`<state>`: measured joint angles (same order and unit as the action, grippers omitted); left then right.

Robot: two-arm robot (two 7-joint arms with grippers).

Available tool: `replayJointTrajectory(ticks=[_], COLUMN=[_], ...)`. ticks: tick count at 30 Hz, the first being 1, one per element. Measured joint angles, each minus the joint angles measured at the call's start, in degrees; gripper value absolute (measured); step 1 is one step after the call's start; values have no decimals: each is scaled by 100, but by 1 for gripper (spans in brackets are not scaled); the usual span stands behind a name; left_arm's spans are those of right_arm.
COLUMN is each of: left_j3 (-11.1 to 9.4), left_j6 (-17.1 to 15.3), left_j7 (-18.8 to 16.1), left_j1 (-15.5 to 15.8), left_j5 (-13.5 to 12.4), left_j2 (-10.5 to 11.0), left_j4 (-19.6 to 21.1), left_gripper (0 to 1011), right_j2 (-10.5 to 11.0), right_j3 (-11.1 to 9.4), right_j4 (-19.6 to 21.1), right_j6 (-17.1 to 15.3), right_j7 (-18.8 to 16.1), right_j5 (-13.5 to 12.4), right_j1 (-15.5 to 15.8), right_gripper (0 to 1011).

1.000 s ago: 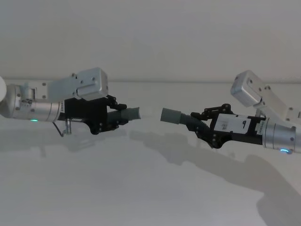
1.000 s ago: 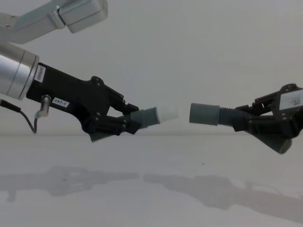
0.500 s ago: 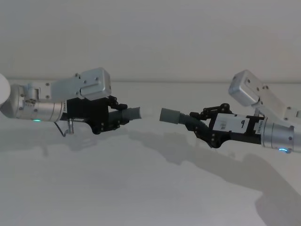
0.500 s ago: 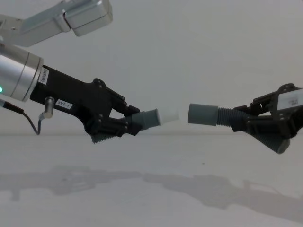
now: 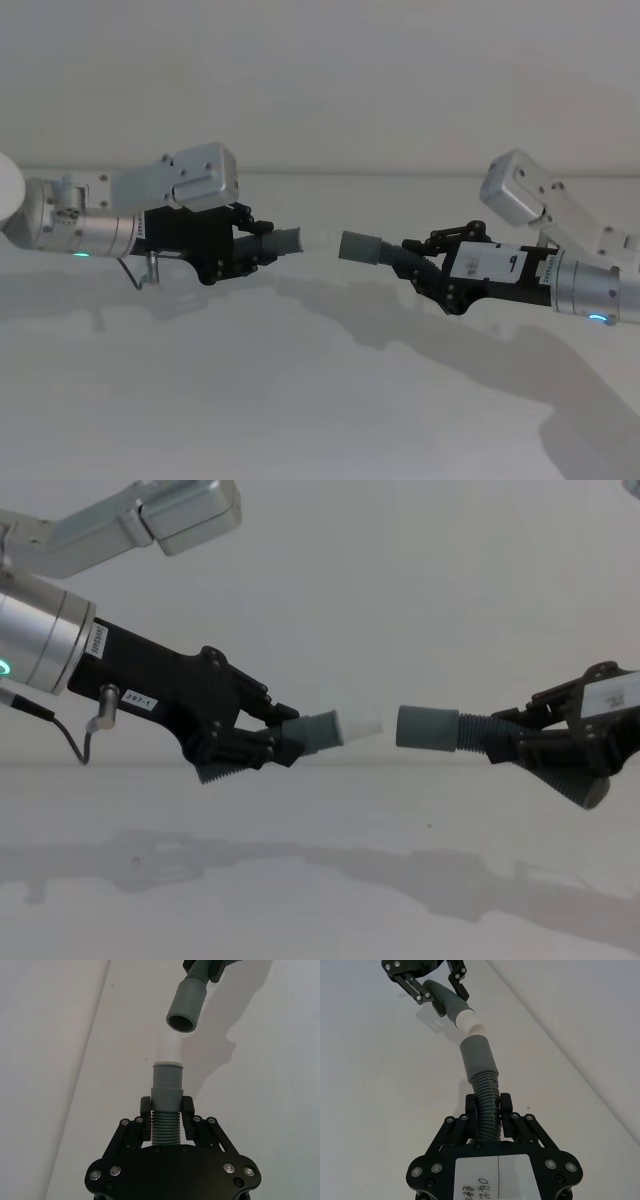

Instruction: Use both hands to pick up one end of the pipe from the table, align the ends, and insert them.

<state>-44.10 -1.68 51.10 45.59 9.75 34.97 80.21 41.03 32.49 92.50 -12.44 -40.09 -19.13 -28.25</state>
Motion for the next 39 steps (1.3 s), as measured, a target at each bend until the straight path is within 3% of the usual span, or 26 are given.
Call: replayJointTrajectory(ticks=[39], left_j3=[-171], left_j6=[-47], left_j7=[163], left_j1=[191], left_j5=[88], left_j2=[-76], left_j4=[-87], left_gripper=[348], right_j2=[-29], right_j3=[117], right_j4=[-129], right_j6=[40], right_j7=[-77], right_j5=[-30], right_j1=[-177], right_gripper=[274])
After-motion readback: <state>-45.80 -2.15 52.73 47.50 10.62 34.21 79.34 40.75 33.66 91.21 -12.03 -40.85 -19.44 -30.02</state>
